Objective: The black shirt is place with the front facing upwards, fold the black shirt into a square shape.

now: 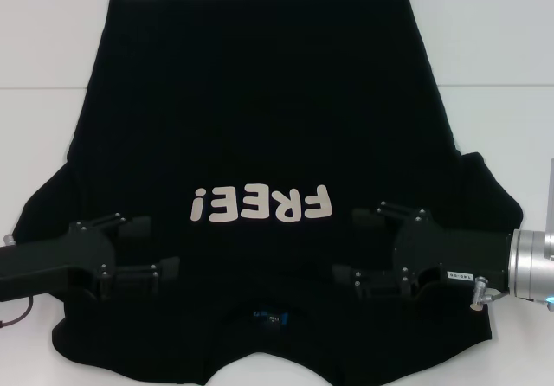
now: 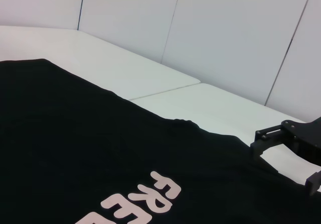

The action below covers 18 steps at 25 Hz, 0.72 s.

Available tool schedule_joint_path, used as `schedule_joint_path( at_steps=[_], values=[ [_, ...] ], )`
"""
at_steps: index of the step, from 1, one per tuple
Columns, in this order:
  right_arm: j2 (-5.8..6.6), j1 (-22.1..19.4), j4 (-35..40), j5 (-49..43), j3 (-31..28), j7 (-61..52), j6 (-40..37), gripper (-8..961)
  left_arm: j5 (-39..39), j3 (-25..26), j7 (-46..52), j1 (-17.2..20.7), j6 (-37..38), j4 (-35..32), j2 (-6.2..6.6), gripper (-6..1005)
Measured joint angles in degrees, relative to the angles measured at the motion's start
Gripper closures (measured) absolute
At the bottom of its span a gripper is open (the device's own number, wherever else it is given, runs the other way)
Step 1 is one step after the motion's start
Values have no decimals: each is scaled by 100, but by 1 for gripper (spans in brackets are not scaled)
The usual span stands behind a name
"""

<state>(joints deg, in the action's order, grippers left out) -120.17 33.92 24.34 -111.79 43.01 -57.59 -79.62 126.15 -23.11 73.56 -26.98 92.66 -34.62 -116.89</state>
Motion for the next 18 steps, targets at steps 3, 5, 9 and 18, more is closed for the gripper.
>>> schedule_joint_path(
  at_steps=[3,5,9,18],
  values=[
    [-3,0,0,0,-12,-5,0,8,-2,0,6,0,5,0,0,62],
    [-4,0,0,0,-19,-6,0,8,-2,-3,7,0,4,0,0,62],
    [-6,0,0,0,-20,-7,0,8,-1,-3,9,0,5,0,0,62],
    [-7,0,-1,0,-27,-15,-1,8,-35,310,1434,-74,-94,-2,111,62]
  ],
)
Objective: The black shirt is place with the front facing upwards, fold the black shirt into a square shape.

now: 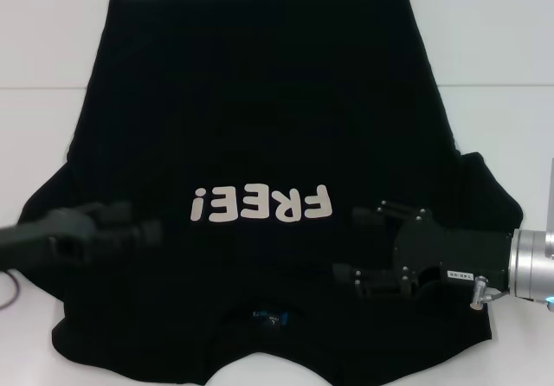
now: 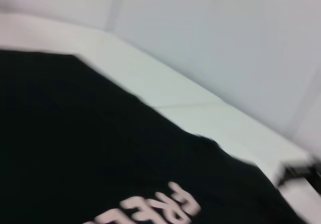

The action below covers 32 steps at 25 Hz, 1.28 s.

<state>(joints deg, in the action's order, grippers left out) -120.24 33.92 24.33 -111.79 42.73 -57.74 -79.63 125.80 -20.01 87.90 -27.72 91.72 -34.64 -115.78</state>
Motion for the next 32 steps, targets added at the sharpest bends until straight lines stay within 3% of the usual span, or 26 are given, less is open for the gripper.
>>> schedule_joint_path(
  at_steps=[7,12,15,24,32],
  values=[
    [7,4,-71,11,-48,-1,37,8,24,934,2230,-10,146,-55,408,61],
    [8,-3,-143,14,-57,-25,100,9,489,1004,3852,32,31,-318,650,61],
    [10,-3,-152,16,-88,-104,169,9,987,1048,4525,23,36,-493,721,61],
    [1,9,-157,66,-108,-205,272,9,1482,1056,5246,22,329,-590,897,61],
    [6,9,-293,293,-107,-313,302,9,1994,1000,5666,-125,-169,-98,941,62]
  ],
)
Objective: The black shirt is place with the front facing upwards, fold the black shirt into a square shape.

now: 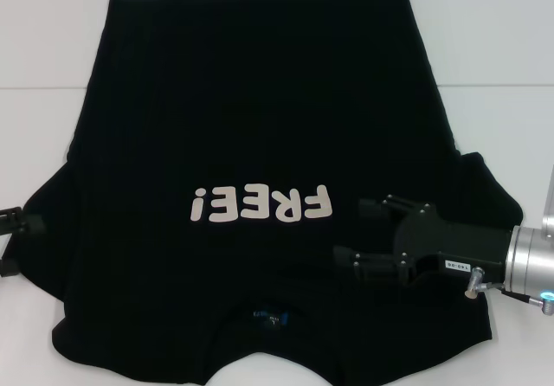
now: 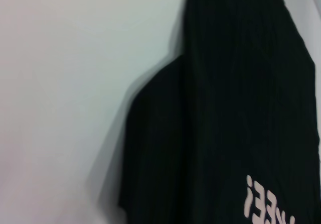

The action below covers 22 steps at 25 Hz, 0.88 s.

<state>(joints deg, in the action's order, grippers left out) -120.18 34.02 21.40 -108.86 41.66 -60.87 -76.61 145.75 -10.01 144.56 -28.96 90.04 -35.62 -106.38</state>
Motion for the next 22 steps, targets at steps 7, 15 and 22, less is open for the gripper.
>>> schedule_joint_path(
  at_steps=[7,15,22],
  values=[
    [-7,-1,-13,4,40,-3,131,9,97,5,197,-10,-365,133,4,63],
    [-6,-1,-25,6,21,-4,155,9,128,36,217,25,-937,52,11,64],
    [-6,0,-68,5,10,29,190,9,130,0,175,-38,-1416,270,-29,65]
  ],
)
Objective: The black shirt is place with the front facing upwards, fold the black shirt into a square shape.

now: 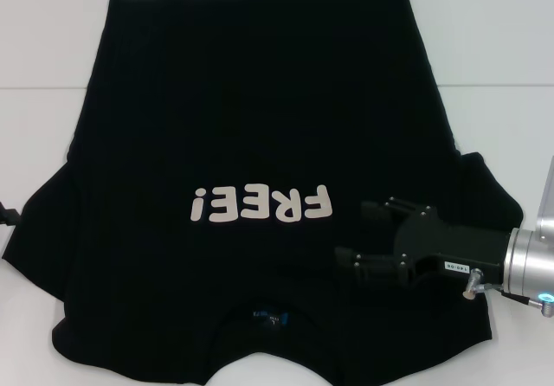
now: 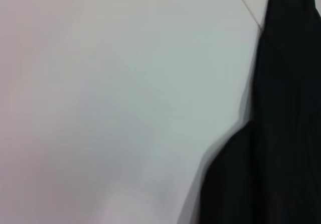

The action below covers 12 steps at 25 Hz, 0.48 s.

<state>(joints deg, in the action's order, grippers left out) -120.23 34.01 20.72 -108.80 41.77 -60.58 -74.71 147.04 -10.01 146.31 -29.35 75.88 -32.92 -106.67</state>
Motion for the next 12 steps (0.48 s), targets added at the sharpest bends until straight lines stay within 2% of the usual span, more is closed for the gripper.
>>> schedule_joint_path(
  at_steps=[12],
  values=[
    [0,35,-13,0,25,-32,1,10,-2,-63,-52,-120,-148,183,-77,99]
  ],
)
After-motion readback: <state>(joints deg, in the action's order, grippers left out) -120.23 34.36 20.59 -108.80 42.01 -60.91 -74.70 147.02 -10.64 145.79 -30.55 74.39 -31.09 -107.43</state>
